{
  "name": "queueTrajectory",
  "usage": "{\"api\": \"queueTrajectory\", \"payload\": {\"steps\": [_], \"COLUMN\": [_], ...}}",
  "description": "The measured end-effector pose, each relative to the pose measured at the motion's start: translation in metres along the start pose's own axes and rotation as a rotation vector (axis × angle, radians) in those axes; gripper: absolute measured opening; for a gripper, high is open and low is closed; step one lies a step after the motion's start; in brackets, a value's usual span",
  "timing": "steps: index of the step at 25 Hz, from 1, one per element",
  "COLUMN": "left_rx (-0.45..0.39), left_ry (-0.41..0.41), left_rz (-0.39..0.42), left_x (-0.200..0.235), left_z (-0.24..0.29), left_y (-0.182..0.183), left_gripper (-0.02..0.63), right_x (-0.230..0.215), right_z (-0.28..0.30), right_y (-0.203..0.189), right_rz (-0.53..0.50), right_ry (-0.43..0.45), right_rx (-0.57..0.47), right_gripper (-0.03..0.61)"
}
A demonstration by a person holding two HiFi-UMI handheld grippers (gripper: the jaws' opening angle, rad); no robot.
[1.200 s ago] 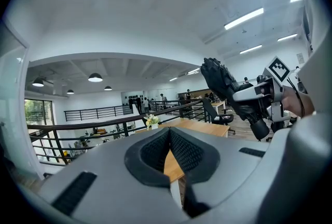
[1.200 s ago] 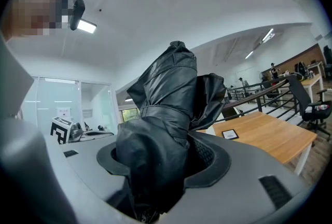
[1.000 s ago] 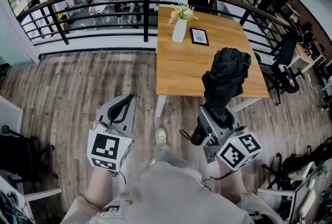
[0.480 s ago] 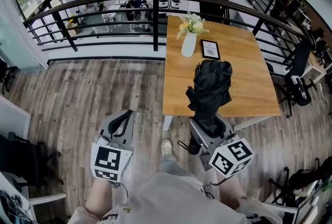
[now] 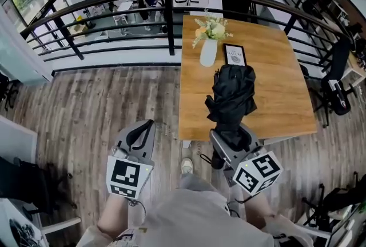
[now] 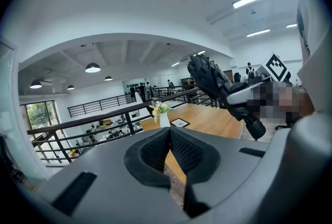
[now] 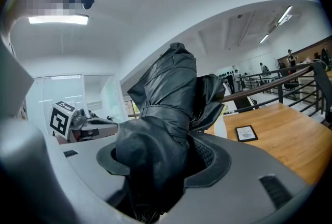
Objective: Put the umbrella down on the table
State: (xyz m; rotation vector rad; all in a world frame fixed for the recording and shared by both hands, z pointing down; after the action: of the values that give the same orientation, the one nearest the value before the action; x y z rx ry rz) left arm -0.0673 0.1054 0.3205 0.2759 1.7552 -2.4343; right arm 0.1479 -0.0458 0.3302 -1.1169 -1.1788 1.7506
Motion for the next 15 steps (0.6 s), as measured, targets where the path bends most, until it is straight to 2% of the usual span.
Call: {"api": "queueTrajectory", "payload": {"steps": [5,10,15], "left_rx": [0.044,0.05,0.107], "left_ry": [-0.023,-0.064,-0.106], "left_rz": [0.023,0.056,0.079], "left_x": [0.015,0.026,0.03], "left_z": [0.065,0.125,0.166], "left_y": [0.012,0.031,0.028], "left_gripper": [0.017,0.017,0.017], "right_x": [-0.044,-0.087,-0.109], "right_z": [0.039,0.08,0.123], "right_y": [0.003,-0.006,-0.023], "right_rz": [0.043,0.135,0.206], "right_ry": [0.017,0.02,0.03], "right_rx": [0.017,0.063,0.124], "right_gripper": [0.278,0.278,0.278]}}
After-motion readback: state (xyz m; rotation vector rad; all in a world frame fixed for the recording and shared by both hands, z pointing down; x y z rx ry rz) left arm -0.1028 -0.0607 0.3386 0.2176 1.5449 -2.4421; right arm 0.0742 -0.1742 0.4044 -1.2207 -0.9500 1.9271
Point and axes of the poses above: the fingertips, and each gripper's own axes: z forward along the fingers, x to its left, y out of its top, the point moved 8 cm from there along -z, backward along the fingers, and after that the axes turned 1 degree about -y, right-handed, at the moved point
